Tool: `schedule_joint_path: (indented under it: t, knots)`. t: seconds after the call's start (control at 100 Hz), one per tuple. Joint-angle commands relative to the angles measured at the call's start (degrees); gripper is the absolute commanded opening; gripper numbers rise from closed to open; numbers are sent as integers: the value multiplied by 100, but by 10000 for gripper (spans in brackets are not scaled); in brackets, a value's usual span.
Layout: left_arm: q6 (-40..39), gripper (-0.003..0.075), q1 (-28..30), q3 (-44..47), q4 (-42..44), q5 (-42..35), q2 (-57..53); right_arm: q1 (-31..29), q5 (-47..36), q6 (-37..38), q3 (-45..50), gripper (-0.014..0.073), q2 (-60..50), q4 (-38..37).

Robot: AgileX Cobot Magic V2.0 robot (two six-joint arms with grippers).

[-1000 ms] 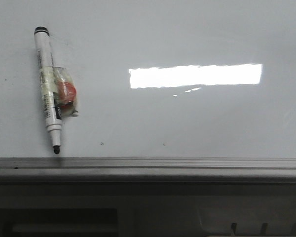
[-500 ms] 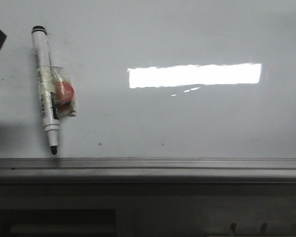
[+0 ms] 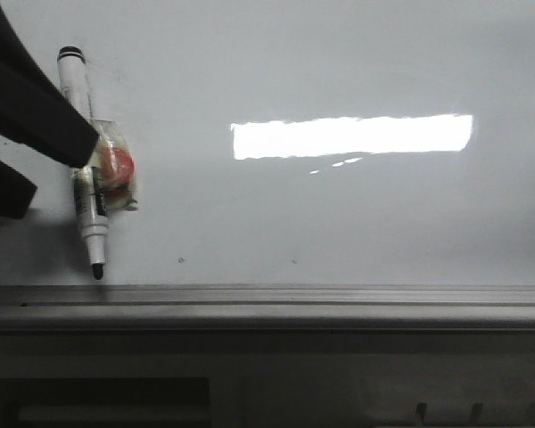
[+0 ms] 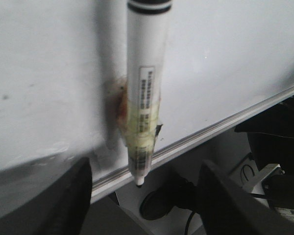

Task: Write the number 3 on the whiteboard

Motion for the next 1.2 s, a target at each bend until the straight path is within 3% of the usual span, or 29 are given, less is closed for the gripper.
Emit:
schedule_joint_path:
  t: [0.0,0.19,0.31,0.49,0.65,0.77,0.92,1.05,1.19]
  knots:
    - [31,406,-258,-194,-289,-503,85,11,-608,-59,-187,441,126,0]
    - [31,388,-319,-194,-289,-636,509,11,-906,-59,-187,441,154,0]
    - [31,278,-319,-194,-183,-662,749,11,-1164,-59,-187,441,154,48]
    - [177,-22,-319,-194,55,-868,954,22,-1203,-59,-187,441,154,252]
    - [604,-21,-319,-374,-76,-827,807,349,-1140,-156,-425,441,154,207]
    - [1856,-21,-378,-839,-62,-196,436,1105,-798,-1304,-902,441,239,206]
    - [3165,-21,-666,-1610,812,628,-15,2663,683,-3130,-1893,441,777,206]
    - [3650,-21,-1058,-2192,2186,902,-274,4001,1667,-3494,-2576,441,1533,179]
    - [3938,-21,-1407,-2429,2773,1138,-336,4957,1402,-3494,-2930,441,2193,-221]
